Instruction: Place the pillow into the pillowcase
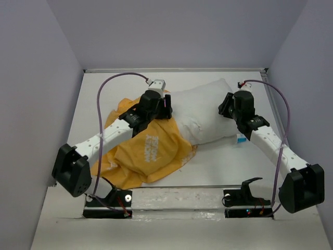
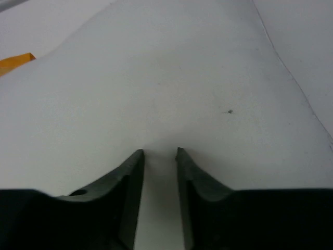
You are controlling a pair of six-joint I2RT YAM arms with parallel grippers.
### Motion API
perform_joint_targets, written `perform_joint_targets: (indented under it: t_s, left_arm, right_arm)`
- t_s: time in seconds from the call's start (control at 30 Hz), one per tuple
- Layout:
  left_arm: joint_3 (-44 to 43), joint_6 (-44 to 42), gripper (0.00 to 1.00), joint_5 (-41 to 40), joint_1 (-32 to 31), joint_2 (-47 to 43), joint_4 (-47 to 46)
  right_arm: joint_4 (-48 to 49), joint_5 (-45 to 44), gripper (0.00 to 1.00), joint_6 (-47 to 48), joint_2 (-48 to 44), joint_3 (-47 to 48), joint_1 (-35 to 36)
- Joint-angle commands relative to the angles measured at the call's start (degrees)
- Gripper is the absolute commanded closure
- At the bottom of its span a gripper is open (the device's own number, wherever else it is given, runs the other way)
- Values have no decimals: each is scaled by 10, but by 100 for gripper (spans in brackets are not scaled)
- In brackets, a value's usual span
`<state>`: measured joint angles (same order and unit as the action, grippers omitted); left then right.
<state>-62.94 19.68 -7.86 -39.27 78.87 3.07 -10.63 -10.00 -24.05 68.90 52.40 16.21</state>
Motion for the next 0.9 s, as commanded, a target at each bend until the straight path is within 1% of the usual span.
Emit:
perform_joint_targets:
  t_s: [0.0,0.03,0.1,0.13,0.17,0.2,0.27,0.3,0.33,0.4,0.43,0.5,0.53,0.57,0.6,0.63,0.67,0.7,0.73,0.77,0.8,0.83,0.87]
  left_arm:
    - [-10,-21,57,-27,4,20,-13]
    - [-17,-23,64,-23,4,31,-17]
    - [-49,-30,73,-11,4,61,-22]
    - [-59,-32,92,-10,4,81,-21]
    - [-78,-34,100,-2,4,88,-24]
    - [-84,-37,100,22,4,93,-26]
    - [-100,-35,100,56,1,101,-70]
    - [-108,-34,100,71,-2,103,-81]
    - [-117,-35,100,100,-11,109,-85]
    - [-142,-46,100,132,-19,113,-96]
    - [-150,-49,100,141,-24,117,-95]
    - [-160,-56,100,156,-24,117,-88]
    - [-156,-60,100,151,-24,114,-86]
    - [-145,-72,100,145,-23,103,-84]
    - [-137,-79,100,129,-22,96,-83]
    - [-130,-83,100,121,-22,89,-83]
    - [-116,-83,100,116,-18,78,-83]
    - [-110,-83,100,117,-16,73,-84]
    - [-105,-81,100,118,-13,68,-85]
    - [-98,-78,100,117,-11,62,-86]
    - [-95,-77,100,114,-9,61,-87]
    - [-94,-76,93,113,-9,59,-87]
    - [-93,-74,86,113,-8,59,-88]
  right_arm:
    - [31,108,94,-18,8,-45,-2]
    - [43,137,100,-22,9,-56,-2]
    - [66,139,100,-39,-14,-91,36]
    - [69,112,100,-42,-31,-106,57]
    - [68,103,100,-57,-70,-118,76]
    - [65,85,100,-68,-90,-140,121]
    - [61,53,100,-102,-131,-152,183]
    - [50,36,100,-109,-136,-155,215]
    - [45,7,100,-125,-139,-157,272]
    - [40,-8,100,-137,-136,-153,319]
    - [39,-16,100,-143,-134,-150,360]
    - [41,-25,100,-138,-133,-141,402]
    - [25,-30,100,-130,-124,-128,415]
    - [5,-54,100,-110,-122,-91,422]
    - [-25,-68,100,-95,-125,-74,422]
    - [-38,-89,87,-79,-139,-60,422]
    - [-46,-157,76,-40,-148,-37,411]
    - [-52,-175,62,-15,-155,-28,391]
    - [-61,-169,51,3,-157,-14,360]
    - [-75,-128,38,22,-156,14,291]
    - [-72,-104,26,30,-158,20,259]
    - [-70,-79,22,39,-147,24,231]
    - [-73,-73,18,47,-147,30,206]
